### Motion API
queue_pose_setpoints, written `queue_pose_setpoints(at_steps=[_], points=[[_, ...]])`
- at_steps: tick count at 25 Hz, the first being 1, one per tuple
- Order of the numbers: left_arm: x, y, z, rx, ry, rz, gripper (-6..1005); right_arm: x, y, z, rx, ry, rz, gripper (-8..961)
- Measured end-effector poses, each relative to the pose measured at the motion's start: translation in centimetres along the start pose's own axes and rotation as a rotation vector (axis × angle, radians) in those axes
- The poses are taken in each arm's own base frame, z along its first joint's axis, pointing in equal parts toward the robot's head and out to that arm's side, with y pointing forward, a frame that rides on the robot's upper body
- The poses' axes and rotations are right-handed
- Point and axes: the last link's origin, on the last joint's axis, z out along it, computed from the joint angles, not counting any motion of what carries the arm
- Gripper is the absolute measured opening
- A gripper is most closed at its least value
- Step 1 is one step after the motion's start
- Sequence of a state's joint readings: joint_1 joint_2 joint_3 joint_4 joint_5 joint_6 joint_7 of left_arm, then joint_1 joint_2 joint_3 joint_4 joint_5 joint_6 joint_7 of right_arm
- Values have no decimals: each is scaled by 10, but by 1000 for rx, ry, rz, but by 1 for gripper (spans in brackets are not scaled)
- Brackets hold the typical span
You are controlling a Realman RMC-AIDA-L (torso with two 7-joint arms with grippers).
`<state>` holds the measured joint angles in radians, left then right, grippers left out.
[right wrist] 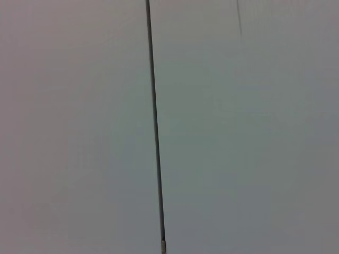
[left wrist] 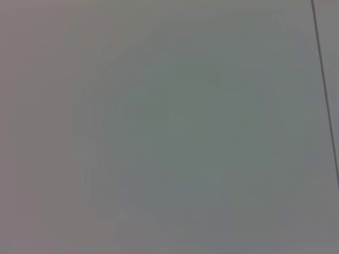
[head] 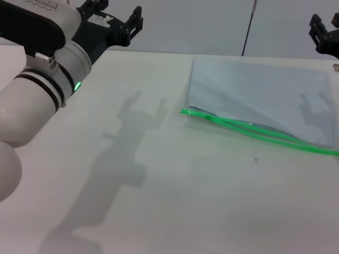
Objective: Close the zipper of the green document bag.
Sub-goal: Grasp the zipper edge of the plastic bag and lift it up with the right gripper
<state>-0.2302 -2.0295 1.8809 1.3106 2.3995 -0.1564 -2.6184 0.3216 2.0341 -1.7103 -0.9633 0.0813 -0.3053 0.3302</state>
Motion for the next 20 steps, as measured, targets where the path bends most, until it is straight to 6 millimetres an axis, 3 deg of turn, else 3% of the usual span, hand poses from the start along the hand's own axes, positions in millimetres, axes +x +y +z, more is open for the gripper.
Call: queue_pose_setpoints(at_steps=[20], points=[[-1, 1, 1, -5, -4, 6, 730, 1, 0, 3, -2, 5, 0, 487]])
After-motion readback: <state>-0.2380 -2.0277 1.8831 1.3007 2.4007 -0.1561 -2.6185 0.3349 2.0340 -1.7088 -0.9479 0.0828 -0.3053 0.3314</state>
